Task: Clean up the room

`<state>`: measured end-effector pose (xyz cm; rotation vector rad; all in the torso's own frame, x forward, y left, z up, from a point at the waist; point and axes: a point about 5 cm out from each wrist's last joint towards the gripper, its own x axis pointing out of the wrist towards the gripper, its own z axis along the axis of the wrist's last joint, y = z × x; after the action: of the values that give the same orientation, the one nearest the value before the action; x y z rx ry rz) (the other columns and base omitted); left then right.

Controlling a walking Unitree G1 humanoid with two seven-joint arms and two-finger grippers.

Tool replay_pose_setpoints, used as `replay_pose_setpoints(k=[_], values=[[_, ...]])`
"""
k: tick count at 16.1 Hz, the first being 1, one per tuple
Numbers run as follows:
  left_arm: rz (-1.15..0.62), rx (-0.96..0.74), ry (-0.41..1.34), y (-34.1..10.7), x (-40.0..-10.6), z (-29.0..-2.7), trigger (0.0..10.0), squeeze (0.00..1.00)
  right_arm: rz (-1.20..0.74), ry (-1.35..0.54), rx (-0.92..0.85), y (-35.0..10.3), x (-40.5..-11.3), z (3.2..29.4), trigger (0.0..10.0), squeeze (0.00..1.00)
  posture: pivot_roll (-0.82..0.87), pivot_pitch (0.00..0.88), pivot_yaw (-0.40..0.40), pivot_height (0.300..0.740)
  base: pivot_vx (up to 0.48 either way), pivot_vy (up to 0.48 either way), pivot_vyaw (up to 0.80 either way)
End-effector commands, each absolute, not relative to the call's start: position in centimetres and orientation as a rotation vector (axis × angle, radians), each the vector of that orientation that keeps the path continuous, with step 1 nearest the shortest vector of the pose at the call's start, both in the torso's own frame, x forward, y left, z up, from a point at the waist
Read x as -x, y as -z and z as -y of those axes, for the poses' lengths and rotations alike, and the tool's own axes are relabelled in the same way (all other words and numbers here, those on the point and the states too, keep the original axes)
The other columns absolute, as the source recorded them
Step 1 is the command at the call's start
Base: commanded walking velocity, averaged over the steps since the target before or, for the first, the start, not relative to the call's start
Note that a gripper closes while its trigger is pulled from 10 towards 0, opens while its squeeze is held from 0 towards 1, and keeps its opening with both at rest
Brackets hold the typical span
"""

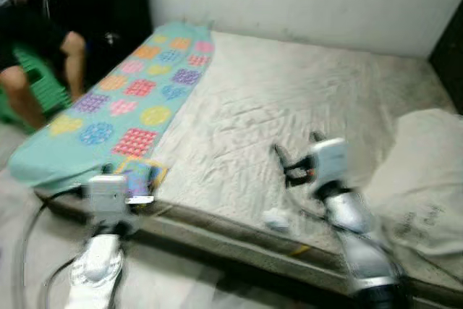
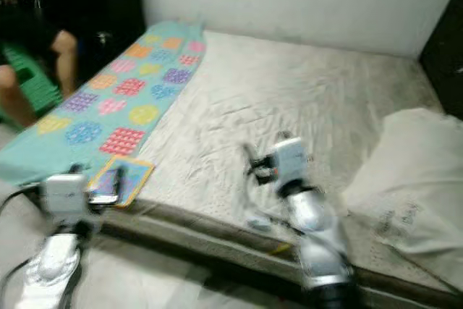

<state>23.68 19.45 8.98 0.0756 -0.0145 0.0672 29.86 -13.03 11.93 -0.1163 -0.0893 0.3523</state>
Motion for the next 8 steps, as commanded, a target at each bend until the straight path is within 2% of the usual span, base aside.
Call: replay_pose_setpoints(k=[1,8], values=[[0.036,-0.070,-0.040,-9.43,-24.06,-18.73,10.0,0.00,0.078,-0.315,0.123,-11.80,-29.80,14.37,10.0,0.00,0.03,0.017,-0.044,0.740,0.000,0.000,0.00],[0.040,-0.059,-0.032,-9.48,-24.39,-18.60,10.0,0.00,0.081,-0.304,0.122,-11.93,-29.97,14.48,10.0,0.00,0.03,0.021,-0.045,0.740,0.000,0.000,0.00]])
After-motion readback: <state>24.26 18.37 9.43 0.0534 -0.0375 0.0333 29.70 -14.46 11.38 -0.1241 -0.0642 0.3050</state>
